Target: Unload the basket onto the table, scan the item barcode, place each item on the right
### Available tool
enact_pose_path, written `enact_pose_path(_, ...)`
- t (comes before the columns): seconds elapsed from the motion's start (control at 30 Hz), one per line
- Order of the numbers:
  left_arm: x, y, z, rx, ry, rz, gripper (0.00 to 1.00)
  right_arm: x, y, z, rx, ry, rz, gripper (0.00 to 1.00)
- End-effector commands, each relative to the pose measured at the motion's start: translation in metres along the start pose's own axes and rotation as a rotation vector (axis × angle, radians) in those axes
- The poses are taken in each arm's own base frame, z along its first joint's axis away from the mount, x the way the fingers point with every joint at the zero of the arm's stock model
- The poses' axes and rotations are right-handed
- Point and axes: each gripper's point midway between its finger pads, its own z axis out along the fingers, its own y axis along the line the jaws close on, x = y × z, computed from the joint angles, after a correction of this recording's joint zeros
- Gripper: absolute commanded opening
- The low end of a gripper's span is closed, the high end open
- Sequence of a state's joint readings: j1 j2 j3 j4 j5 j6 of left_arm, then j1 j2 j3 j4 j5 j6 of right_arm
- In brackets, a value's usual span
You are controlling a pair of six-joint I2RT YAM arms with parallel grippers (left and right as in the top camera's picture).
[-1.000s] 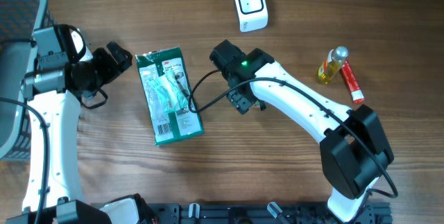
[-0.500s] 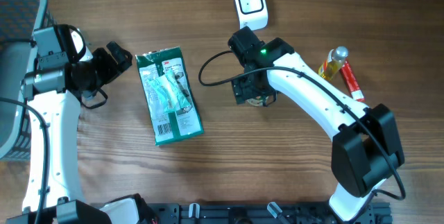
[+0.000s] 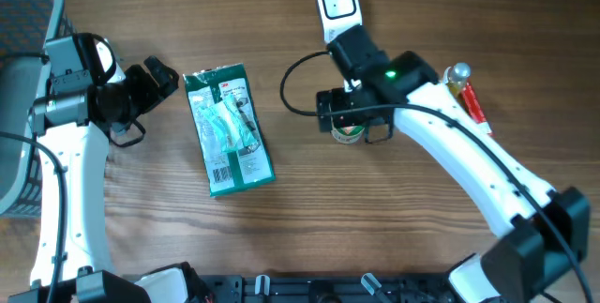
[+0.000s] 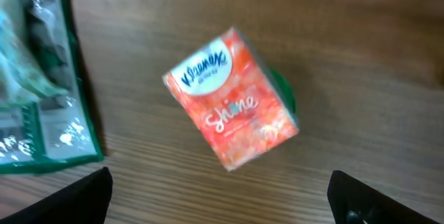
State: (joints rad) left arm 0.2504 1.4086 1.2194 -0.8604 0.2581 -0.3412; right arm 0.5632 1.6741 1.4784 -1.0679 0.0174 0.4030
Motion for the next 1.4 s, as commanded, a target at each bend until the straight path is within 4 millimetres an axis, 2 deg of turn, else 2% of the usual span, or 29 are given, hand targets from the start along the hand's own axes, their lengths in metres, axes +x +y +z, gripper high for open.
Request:
enact_pose_path(0.0,-0.003,-0.002,-0.003,0.002,-0.016,0.026,1.0,-0.015,0.012,-0.013,-0.07,-0.059,-0.003,0.96)
enact_pose_path(0.07,-0.003,-0.002,-0.003,0.002,-0.016,0.026,1.0,-0.02,0.015,-0.009,-0.081,-0.077,0.032,0.84)
enact_pose_path(0.13,-0.004,-0.002,-0.003,0.002,-0.016,0.026,1.0,-0.025,0.019,-0.003,-0.094,-0.102,0.029,0.81)
enact_pose_path(0.23,-0.003,-0.002,-0.003,0.002,-0.016,0.026,1.0,-0.018,0.024,0.018,-0.065,-0.06,0.005,0.81)
enact_pose_path(0.33,-0.003,-0.002,-0.003,0.002,-0.016,0.026,1.0,-0.017,0.011,0.041,0.041,-0.04,-0.014,0.83)
enact_pose_path(0.4,-0.003,-0.002,-0.003,0.002,-0.016,0.026,1.0,-0.015,0.003,0.05,0.094,-0.026,-0.02,0.81)
enact_pose_path(0.47,-0.003,-0.002,-0.003,0.002,-0.016,0.026,1.0,-0.01,0.0,0.05,0.106,-0.002,-0.021,0.73)
enact_pose_path(0.6,-0.003,-0.002,-0.003,0.002,-0.016,0.026,1.0,0.0,-0.016,0.048,0.187,0.031,-0.026,0.7)
enact_pose_path(0.73,-0.003,-0.002,-0.003,0.002,-0.016,0.026,1.0,0.021,-0.043,0.039,0.327,0.097,0.031,0.66)
enact_pose_path(0.87,-0.004,-0.002,-0.003,0.002,-0.016,0.026,1.0,0.016,-0.04,0.031,0.311,0.083,0.036,0.68)
enact_pose_path(0.93,-0.003,-0.002,-0.003,0.002,-0.016,0.026,1.0,0.009,-0.036,0.017,0.293,0.055,0.038,0.72)
enact_pose_path(1.0,-0.003,-0.002,-0.003,0.002,-0.016,0.026,1.0,0.003,-0.032,-0.011,0.247,-0.006,0.048,0.75)
enact_pose_path(1.1,-0.003,-0.002,-0.003,0.002,-0.016,0.026,1.0,0.006,-0.032,-0.033,0.222,-0.039,0.053,0.8)
enact_pose_path(1.37,-0.003,-0.002,-0.003,0.002,-0.016,0.026,1.0,0.01,-0.028,-0.035,0.194,-0.022,0.053,0.9)
